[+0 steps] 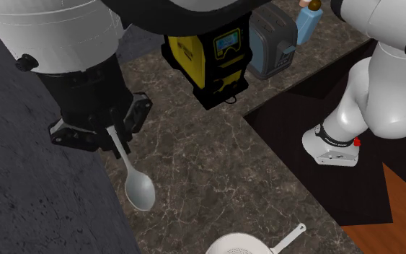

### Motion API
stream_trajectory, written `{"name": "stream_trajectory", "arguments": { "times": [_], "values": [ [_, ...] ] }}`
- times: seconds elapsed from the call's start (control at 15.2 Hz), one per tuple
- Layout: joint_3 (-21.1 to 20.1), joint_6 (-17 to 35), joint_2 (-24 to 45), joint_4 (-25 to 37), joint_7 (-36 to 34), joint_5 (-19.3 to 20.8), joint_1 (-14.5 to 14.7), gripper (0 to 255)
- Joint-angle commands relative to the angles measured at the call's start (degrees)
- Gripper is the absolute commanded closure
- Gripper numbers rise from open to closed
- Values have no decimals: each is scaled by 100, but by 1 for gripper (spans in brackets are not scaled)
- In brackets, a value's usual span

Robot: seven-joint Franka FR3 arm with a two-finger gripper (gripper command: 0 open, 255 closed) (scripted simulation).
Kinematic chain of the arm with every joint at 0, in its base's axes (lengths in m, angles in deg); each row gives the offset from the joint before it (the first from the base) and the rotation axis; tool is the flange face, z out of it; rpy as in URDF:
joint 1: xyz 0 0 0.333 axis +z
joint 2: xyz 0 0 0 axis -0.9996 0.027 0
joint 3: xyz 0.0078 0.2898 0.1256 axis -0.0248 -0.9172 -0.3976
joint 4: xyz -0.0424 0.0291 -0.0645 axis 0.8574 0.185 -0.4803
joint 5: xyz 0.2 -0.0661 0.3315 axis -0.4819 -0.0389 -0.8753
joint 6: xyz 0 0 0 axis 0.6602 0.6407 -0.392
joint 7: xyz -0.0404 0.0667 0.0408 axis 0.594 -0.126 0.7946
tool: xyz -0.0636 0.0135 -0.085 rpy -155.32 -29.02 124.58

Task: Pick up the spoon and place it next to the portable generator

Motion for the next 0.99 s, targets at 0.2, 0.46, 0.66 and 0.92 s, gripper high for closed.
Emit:
{"name": "stream_trajectory", "arguments": {
  "times": [0.2,0.46,0.66,0.92],
  "values": [
    [2,-511,275,782,-88,119,152,255],
    [35,-10,-987,-984,427,-458,-566,255],
    [172,139,-1742,-1898,861,-819,-920,255],
    [451,178,-2609,-2853,1451,-1187,-1237,255]
  ]
}}
